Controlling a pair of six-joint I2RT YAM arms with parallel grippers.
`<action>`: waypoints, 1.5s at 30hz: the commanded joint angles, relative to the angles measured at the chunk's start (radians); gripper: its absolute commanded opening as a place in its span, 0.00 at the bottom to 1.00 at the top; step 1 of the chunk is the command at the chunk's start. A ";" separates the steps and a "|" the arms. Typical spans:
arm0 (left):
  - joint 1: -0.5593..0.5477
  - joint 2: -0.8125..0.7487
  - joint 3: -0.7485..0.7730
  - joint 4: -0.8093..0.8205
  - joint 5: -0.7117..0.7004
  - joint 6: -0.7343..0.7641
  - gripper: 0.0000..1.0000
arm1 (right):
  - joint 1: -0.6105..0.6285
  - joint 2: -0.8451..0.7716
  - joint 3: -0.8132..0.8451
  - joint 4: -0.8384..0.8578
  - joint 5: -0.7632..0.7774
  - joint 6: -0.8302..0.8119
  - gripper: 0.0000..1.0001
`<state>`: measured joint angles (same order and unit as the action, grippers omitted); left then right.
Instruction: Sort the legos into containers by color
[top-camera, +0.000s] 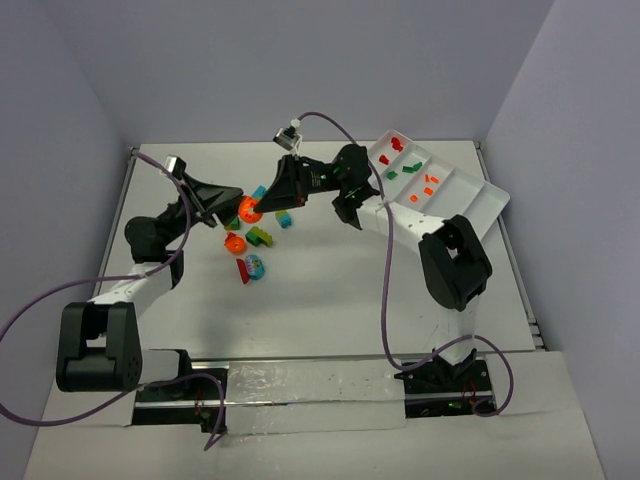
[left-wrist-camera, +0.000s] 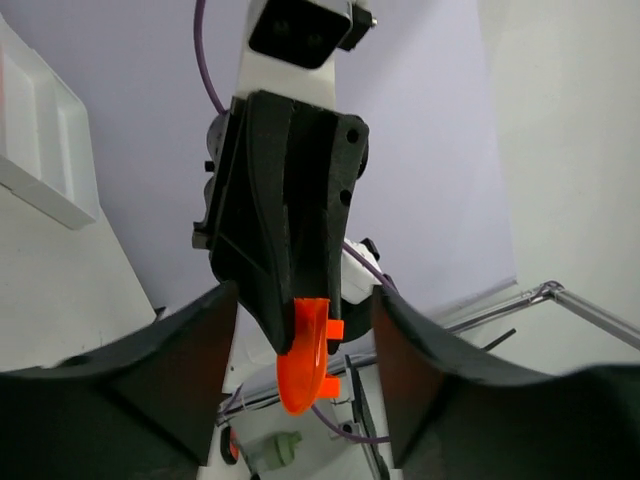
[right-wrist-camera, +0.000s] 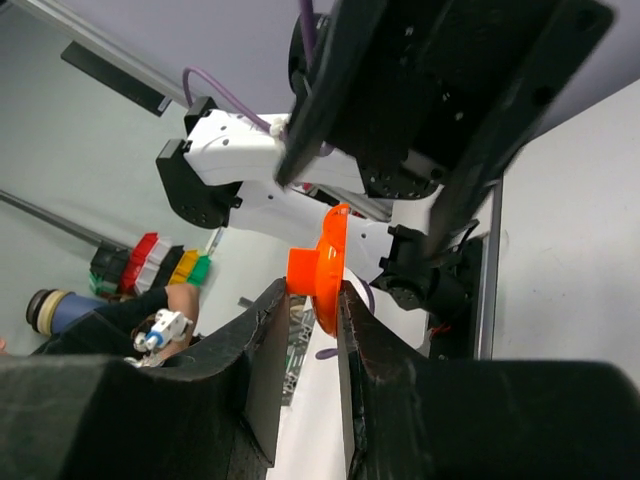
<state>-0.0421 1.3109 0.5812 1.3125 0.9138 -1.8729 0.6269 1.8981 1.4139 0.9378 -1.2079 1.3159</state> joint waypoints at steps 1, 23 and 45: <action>0.072 -0.016 0.044 0.002 0.018 0.097 0.77 | -0.005 -0.069 -0.023 0.070 -0.034 0.003 0.00; -0.039 -0.082 0.616 -1.595 -0.751 1.651 0.99 | -0.776 -0.007 0.459 -1.591 0.569 -1.142 0.00; -0.145 0.062 0.688 -1.654 -0.842 1.705 0.99 | -0.780 0.502 0.858 -1.572 1.074 -1.417 0.00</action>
<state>-0.1864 1.3705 1.2174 -0.3309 0.0987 -0.1941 -0.1596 2.3690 2.1968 -0.6956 -0.1756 -0.0646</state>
